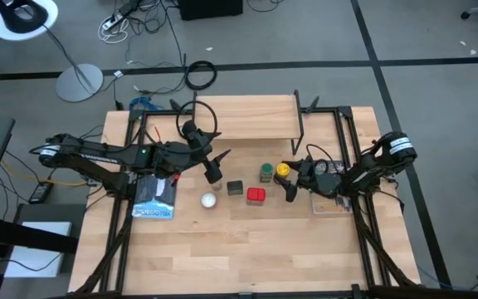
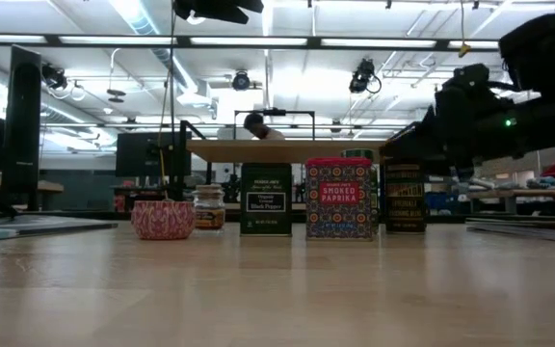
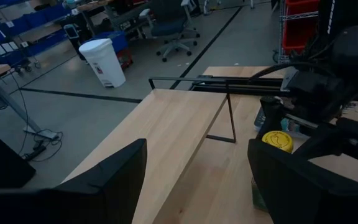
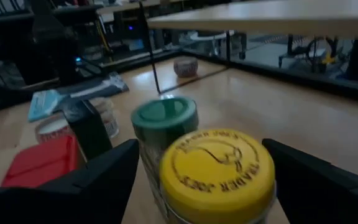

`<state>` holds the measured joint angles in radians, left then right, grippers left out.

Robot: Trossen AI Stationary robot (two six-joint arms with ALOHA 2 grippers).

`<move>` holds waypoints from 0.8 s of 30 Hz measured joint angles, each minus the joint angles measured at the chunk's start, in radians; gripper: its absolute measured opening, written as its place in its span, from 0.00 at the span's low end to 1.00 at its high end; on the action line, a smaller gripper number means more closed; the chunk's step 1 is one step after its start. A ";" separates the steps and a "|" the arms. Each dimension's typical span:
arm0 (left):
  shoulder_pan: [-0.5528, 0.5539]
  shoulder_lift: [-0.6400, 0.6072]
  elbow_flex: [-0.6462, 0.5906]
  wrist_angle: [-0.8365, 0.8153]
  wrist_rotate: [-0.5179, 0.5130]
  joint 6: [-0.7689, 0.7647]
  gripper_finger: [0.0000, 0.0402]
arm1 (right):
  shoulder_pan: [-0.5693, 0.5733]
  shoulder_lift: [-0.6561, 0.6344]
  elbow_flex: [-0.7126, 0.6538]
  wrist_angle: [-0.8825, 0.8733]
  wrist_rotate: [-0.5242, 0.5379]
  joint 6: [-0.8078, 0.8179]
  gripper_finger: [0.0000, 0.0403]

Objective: Shelf spices
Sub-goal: Put the brown seasoning bottle on the shelf

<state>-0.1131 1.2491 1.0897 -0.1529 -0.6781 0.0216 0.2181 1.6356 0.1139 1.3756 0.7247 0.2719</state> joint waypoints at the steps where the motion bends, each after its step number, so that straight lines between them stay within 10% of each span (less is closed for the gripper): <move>1: 0.000 0.000 0.000 -0.001 0.000 0.000 0.71 | 0.005 0.000 0.000 0.015 0.009 -0.011 0.84; 24: 0.000 0.000 0.000 -0.011 -0.001 0.003 0.71 | 0.076 -0.258 0.100 0.178 0.014 -0.438 0.82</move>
<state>-0.1131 1.2491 1.0897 -0.1642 -0.6788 0.0250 0.2941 1.3776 0.2141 1.5532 0.7391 -0.1658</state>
